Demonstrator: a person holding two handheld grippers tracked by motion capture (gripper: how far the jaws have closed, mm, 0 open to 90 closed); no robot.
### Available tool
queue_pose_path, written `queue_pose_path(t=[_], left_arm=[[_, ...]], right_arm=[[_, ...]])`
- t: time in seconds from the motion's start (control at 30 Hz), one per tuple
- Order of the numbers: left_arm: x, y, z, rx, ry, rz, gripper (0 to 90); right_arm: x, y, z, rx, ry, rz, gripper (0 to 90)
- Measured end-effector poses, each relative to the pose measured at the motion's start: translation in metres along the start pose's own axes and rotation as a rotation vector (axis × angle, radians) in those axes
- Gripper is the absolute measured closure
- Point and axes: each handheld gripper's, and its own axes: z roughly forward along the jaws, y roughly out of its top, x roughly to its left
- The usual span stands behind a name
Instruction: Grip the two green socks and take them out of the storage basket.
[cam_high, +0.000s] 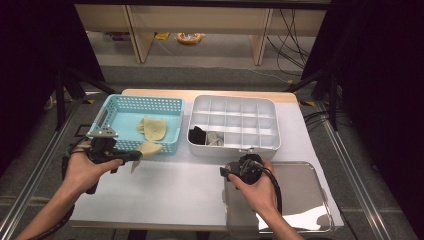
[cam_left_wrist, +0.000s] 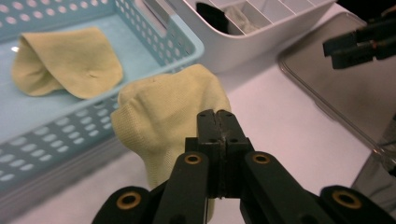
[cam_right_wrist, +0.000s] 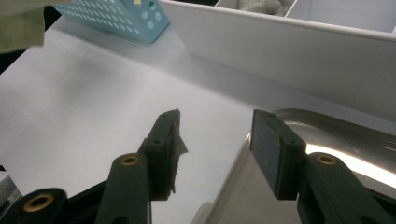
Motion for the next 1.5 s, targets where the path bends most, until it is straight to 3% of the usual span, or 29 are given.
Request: queue_pose_path(t=[0.2,0.3,0.37,0.43,0.47,0.5,0.57,0.63,0.73,0.77,0.9,0.93,1.03,1.07,1.1,1.2,1.37,1.5], left_arm=[[-0.012,-0.012,0.013,0.033,-0.037,0.006,89.4],[-0.018,-0.013,0.016,0.046,-0.048,0.020,89.3],[-0.021,-0.014,0.019,0.061,-0.058,0.043,89.2],[-0.019,-0.016,0.022,0.087,-0.047,0.070,88.9],[-0.018,-0.017,0.023,0.088,-0.036,0.066,87.9],[-0.015,-0.018,0.024,0.097,-0.027,0.068,86.4],[-0.012,-0.021,0.027,0.106,-0.004,0.069,77.2],[-0.011,-0.021,0.026,0.097,0.003,0.076,63.7],[-0.011,-0.016,0.019,0.052,-0.012,0.039,55.5],[-0.011,-0.015,0.017,0.040,0.000,0.030,53.5],[-0.003,-0.009,0.016,0.023,0.007,0.016,50.8],[-0.002,-0.009,0.018,0.000,0.016,-0.006,49.5],[0.006,-0.006,0.022,-0.010,0.021,-0.016,45.4],[0.007,-0.005,0.025,-0.038,0.029,-0.036,44.6],[0.011,-0.003,0.027,-0.031,0.036,-0.033,44.0],[0.018,0.000,0.032,-0.050,0.060,-0.047,42.9],[0.032,0.008,0.039,-0.069,0.109,-0.049,42.1],[0.040,0.016,0.043,-0.076,0.121,-0.065,41.9]], right_arm=[[-0.001,-0.001,0.001,-0.008,-0.003,-0.012,53.1],[0.001,0.000,0.001,0.016,-0.020,-0.005,53.1],[0.001,-0.001,0.001,0.007,0.005,-0.004,53.1],[0.004,-0.001,0.001,0.019,0.003,0.018,53.1],[0.001,-0.001,0.001,0.012,-0.001,-0.012,53.1],[0.002,-0.001,0.002,0.018,-0.007,-0.007,53.1],[0.002,-0.001,0.003,0.021,-0.014,-0.010,53.1],[0.001,-0.001,0.003,0.020,-0.012,-0.009,53.1],[0.003,-0.001,0.003,0.027,-0.019,0.002,53.1],[0.002,-0.001,0.003,0.012,0.004,-0.010,53.1],[0.004,-0.001,0.005,0.012,-0.001,-0.002,53.1],[0.003,-0.001,0.004,0.012,-0.008,-0.012,53.1],[0.000,-0.001,0.004,0.010,-0.003,-0.032,53.1],[0.001,-0.001,0.004,0.002,0.007,-0.021,53.1],[0.005,-0.002,0.003,0.021,0.003,0.022,53.1],[0.005,-0.002,0.003,0.030,0.004,0.029,53.0],[0.000,-0.002,0.005,0.009,0.002,-0.037,52.9],[0.002,-0.002,0.004,0.018,-0.015,-0.003,52.9]])
